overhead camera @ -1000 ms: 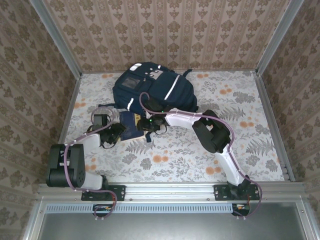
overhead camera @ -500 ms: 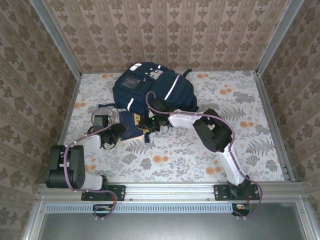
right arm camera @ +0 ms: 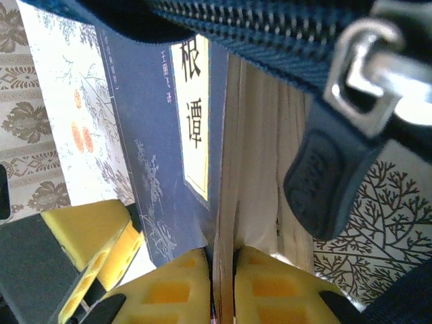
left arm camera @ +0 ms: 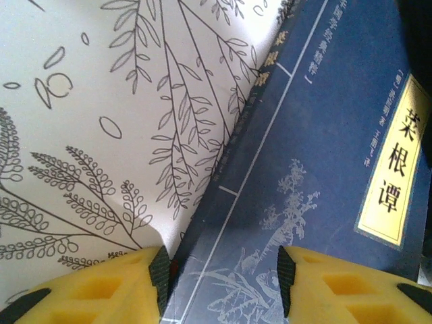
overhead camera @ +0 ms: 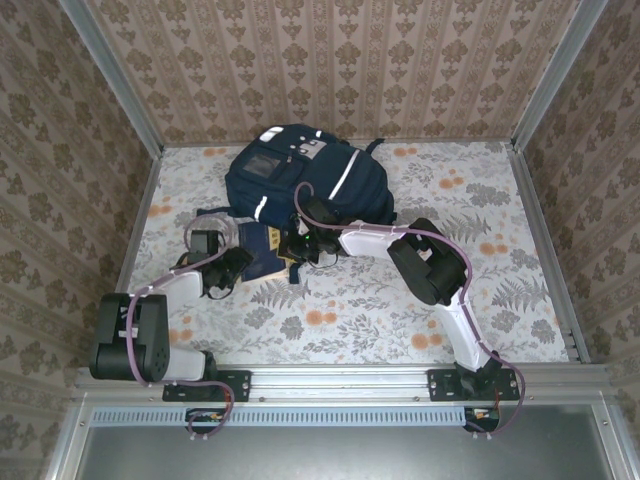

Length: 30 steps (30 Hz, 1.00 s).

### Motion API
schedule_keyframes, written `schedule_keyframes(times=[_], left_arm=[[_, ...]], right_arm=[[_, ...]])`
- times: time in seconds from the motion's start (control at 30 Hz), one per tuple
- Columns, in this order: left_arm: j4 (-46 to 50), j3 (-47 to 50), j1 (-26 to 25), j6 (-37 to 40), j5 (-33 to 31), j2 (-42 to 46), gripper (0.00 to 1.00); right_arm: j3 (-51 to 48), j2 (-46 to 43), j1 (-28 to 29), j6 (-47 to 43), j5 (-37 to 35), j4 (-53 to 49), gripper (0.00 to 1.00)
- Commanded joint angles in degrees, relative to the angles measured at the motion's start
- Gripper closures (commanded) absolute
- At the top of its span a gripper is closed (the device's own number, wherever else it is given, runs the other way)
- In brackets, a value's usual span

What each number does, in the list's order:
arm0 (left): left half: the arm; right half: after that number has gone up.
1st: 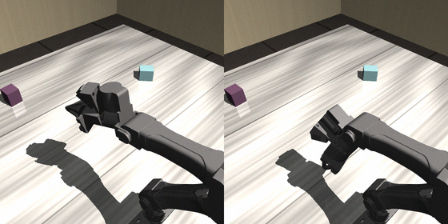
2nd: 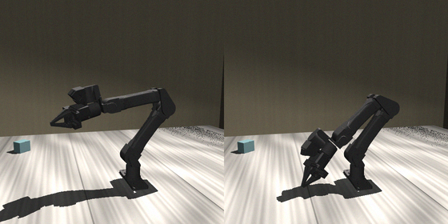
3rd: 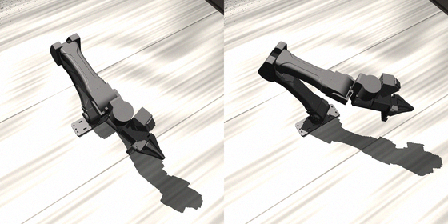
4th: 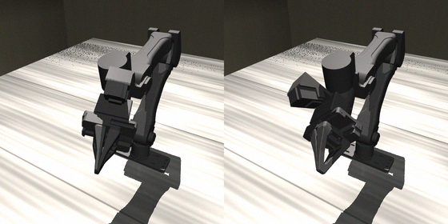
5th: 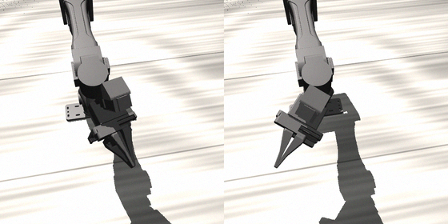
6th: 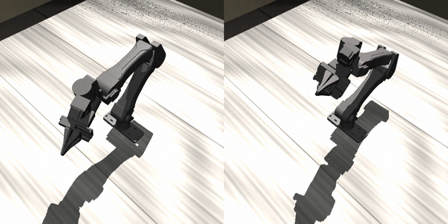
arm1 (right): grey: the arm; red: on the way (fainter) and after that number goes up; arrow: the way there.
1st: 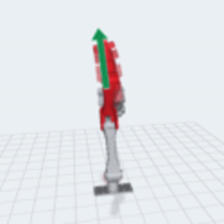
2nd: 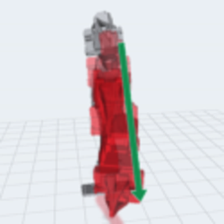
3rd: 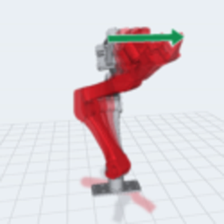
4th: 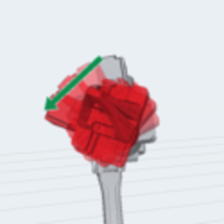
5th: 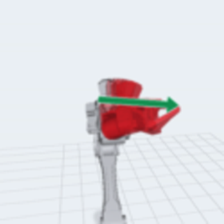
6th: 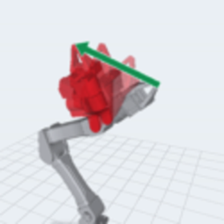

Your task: Pack the student bag

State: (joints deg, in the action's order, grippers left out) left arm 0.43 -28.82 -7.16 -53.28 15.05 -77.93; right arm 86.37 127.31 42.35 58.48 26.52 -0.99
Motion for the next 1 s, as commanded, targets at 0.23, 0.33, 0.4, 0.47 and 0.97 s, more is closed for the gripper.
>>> schedule_keyframes(times=[0.23,0.33,0.4,0.47,0.97], left_arm=[[13.28,1.82,0.68,3.63,0.51,13.20,0.45],[13.63,3.42,2.34,3.44,2.14,15.35,0.44],[13.16,4.37,3.57,3.19,3.60,15.97,0.44],[12.35,5.10,4.42,2.94,5.07,15.82,0.44],[-7.02,11.21,5.73,-7.05,15.68,11.36,0.60]], right_arm=[[-6.81,-6.39,1.55,2.75,6.91,4.62,0.98],[-9.59,-8.05,1.33,5.49,8.34,7.63,0.99],[-11.70,-8.93,1.02,7.85,9.33,10.75,1.00],[-13.69,-9.36,0.69,10.11,10.02,13.78,1.00],[-19.32,-9.08,0.32,18.04,12.79,25.54,0.99]])
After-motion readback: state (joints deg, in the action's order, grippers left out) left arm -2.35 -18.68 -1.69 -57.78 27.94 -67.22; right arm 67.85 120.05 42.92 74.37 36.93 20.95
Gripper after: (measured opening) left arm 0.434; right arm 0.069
